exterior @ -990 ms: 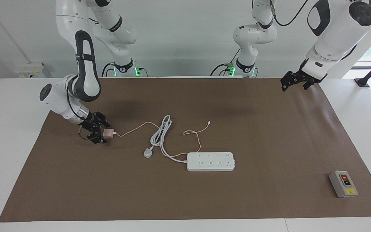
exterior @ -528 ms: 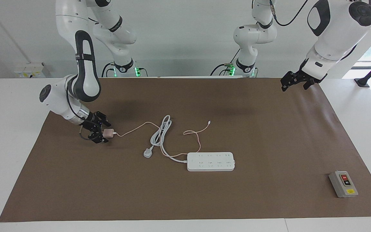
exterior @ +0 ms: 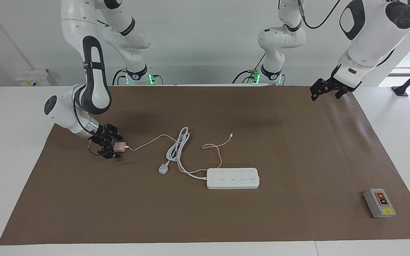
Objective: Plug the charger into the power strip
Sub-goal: 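Close the right gripper on the pink charger head, then carry the charger to the power strip while the left gripper reaches it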
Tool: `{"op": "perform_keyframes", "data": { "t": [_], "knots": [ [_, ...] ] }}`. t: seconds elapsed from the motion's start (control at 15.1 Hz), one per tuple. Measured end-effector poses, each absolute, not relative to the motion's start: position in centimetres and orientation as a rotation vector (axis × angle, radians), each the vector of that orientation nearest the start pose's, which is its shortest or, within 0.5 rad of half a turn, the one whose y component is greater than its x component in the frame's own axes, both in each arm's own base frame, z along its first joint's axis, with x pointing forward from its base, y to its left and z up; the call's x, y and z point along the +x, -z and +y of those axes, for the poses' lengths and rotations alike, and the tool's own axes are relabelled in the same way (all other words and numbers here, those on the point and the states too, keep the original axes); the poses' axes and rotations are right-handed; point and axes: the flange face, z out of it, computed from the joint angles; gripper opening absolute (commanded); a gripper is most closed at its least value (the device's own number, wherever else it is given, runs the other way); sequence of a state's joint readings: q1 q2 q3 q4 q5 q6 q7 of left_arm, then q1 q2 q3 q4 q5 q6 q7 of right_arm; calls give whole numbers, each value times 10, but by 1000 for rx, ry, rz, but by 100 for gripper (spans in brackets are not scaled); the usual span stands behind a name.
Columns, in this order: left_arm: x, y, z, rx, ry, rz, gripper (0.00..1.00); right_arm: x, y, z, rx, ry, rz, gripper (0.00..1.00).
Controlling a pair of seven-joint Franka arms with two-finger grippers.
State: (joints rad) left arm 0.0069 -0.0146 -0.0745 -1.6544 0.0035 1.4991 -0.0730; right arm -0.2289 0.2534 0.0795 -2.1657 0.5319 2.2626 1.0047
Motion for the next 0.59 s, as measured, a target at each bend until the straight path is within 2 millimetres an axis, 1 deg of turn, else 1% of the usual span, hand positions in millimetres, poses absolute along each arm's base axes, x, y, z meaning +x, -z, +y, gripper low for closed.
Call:
{"op": "perform_keyframes", "data": {
  "t": [0.07,0.13,0.2,0.26,0.33,0.4,0.46,0.53,0.59],
  "knots": [
    [538,-588,-36,-3119,-219,-9,100,544,-268,-69,-2026,-437,1946,87],
    [538,-588,-36,-3119,-219,-9,100,544,-268,-69,-2028,-437,1943,76],
    [538,-588,-36,-3119,-219,-9,100,544,-268,-69,-2040,-434,1929,67],
    [538,-588,-36,-3119,-219,-9,100,544,-268,-69,-2056,-429,1908,54],
    [538,-588,-36,-3119,-219,-9,100,543,-268,-71,-2070,-426,1889,37],
    [538,-588,-36,-3119,-219,-9,100,542,-269,-73,-2079,-435,1873,18],
    [538,-588,-36,-3119,-219,-9,100,542,-270,-76,-2086,-435,1860,6],
    [538,-588,-36,-3119,-219,-9,100,542,-272,-78,-2085,-437,1852,0],
    [538,-588,-36,-3119,-219,-9,100,543,-272,-79,-2089,-432,1845,0]
  ]
}}
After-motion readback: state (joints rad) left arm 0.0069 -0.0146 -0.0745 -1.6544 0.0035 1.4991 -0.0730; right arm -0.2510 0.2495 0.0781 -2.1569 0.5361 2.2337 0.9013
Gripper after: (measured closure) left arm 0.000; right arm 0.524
